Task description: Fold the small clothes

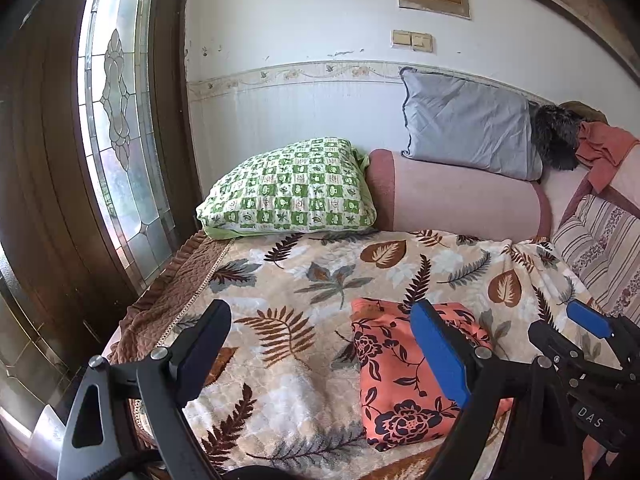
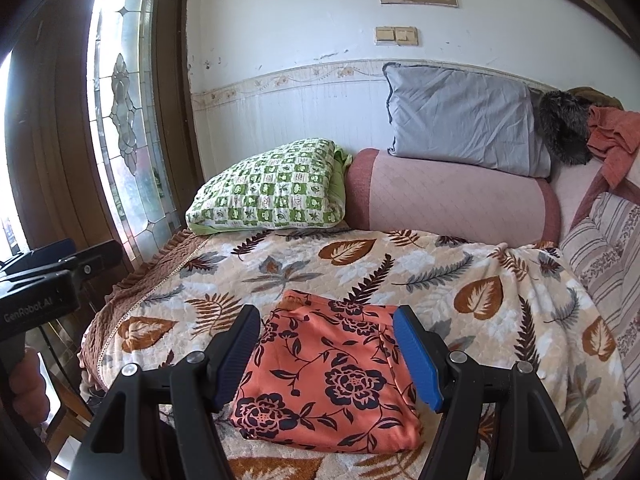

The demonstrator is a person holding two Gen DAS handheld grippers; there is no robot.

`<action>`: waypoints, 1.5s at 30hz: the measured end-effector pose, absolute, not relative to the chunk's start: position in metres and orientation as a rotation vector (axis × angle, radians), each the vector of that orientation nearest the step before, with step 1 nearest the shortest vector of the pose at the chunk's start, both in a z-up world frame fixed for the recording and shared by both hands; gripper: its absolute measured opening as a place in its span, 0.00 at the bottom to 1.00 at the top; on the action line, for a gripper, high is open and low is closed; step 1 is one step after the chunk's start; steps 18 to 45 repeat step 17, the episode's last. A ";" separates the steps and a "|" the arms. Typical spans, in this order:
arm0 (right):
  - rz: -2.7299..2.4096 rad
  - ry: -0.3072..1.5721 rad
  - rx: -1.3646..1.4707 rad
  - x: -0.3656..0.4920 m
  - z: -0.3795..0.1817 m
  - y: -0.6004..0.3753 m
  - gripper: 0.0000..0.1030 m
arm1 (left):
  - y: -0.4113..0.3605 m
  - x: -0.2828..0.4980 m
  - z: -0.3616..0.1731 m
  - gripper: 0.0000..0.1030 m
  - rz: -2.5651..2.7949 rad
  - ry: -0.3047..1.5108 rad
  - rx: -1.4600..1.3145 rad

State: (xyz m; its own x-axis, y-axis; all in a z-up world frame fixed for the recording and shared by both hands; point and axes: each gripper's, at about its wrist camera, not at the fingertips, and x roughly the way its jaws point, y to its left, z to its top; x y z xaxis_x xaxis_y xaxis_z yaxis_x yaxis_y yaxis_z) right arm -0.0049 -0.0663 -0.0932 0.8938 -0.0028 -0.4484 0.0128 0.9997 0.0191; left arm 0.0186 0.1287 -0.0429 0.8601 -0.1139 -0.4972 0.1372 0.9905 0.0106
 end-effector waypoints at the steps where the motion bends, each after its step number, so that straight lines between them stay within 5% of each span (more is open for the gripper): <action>1: -0.006 0.464 0.018 -0.005 -0.093 -0.065 0.70 | 0.128 0.018 -0.043 0.89 -0.131 0.519 0.046; 45: 0.016 0.494 0.008 0.008 -0.105 -0.060 0.70 | 0.129 0.044 -0.059 0.89 -0.174 0.577 0.010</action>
